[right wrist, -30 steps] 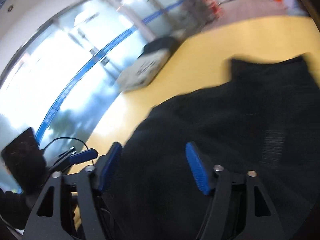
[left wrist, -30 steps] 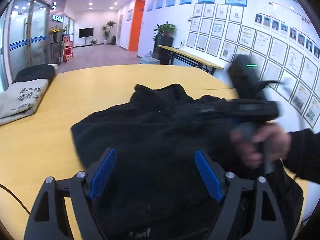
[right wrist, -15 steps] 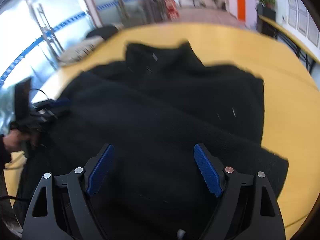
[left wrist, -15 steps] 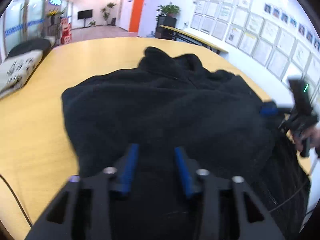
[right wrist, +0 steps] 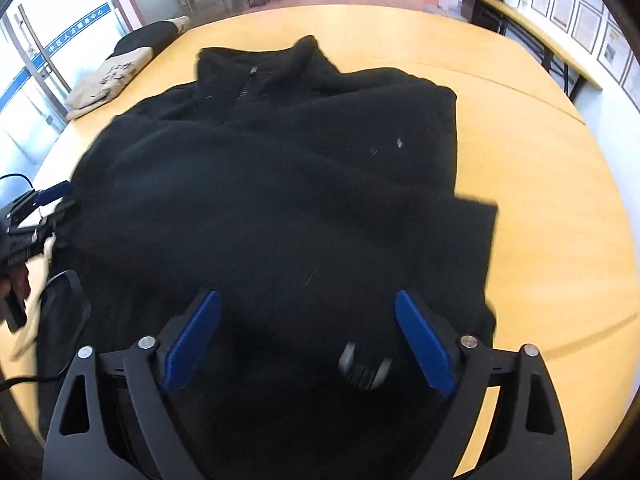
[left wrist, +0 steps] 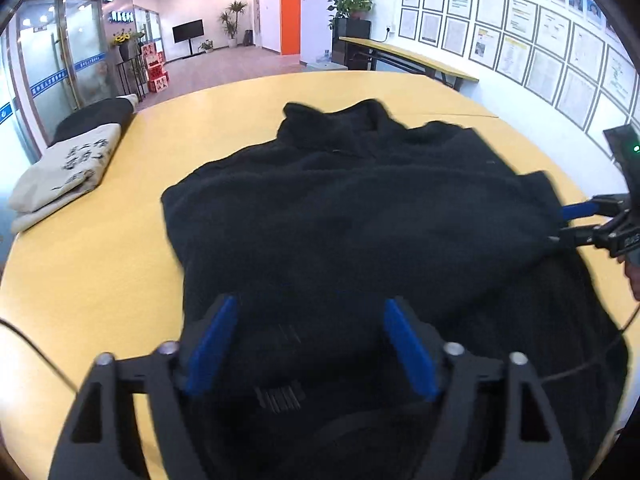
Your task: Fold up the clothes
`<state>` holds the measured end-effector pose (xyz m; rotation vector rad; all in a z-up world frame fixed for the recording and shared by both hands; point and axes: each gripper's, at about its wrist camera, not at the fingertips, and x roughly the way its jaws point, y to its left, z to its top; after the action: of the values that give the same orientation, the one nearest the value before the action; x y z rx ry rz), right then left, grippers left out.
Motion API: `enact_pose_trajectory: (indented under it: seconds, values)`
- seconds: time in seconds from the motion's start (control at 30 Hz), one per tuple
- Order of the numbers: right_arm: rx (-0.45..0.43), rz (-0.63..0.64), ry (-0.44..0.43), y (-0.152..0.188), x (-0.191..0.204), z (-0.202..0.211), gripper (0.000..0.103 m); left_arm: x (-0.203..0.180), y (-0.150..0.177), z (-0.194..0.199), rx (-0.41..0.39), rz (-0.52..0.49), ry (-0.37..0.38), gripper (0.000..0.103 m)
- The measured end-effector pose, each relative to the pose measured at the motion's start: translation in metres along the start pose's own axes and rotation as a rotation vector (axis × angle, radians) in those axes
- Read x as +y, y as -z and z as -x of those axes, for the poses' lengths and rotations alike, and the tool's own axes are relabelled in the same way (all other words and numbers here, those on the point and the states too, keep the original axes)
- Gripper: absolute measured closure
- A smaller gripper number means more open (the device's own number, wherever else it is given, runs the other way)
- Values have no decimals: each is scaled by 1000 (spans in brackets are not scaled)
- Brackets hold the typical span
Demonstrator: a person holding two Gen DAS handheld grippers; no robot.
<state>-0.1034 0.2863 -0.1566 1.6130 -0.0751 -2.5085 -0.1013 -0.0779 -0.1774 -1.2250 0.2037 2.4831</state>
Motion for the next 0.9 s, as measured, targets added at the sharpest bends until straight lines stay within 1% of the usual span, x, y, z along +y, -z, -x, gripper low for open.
enact_pose_trajectory:
  seconds: [0.03,0.1,0.17,0.23,0.27,0.33,0.37,0.43,0.5,0.6,0.63,0.7,0.8,0.87,0.9]
  values:
    - [7,-4,-12,11,5,12,11,-5,7,19,18,25,3,19]
    - [11,-4,-48,39,5,32,11,-9,22,50,58,82,2,11]
    - [9,2,-85,73,7,54,11,-12,46,81,109,143,4,11]
    - [36,17,-110,109,12,71,11,-14,75,106,171,197,20,11]
    - [55,21,-122,133,13,78,11,-15,90,116,203,221,27,11]
    - [89,31,-109,173,15,89,11,-18,117,133,256,246,22,11]
    - [94,49,-94,191,17,95,11,-21,130,140,280,251,23,11]
    - [92,90,-65,224,23,108,11,-30,154,156,305,245,19,11]
    - [90,125,-63,251,21,119,14,-39,179,175,340,247,3,11]
    - [109,194,-59,273,4,134,14,-43,218,215,383,286,-40,11]
    - [115,205,-58,278,-6,138,14,-45,226,225,386,295,-47,11]
    - [115,204,-60,282,-31,145,14,-54,235,240,369,295,-33,11]
    - [73,162,-89,278,-59,152,14,-68,234,232,338,280,-5,11]
    - [64,128,-112,276,-69,149,14,-71,229,214,301,290,10,11]
    - [62,114,-120,277,-72,146,14,-67,227,199,299,302,13,11]
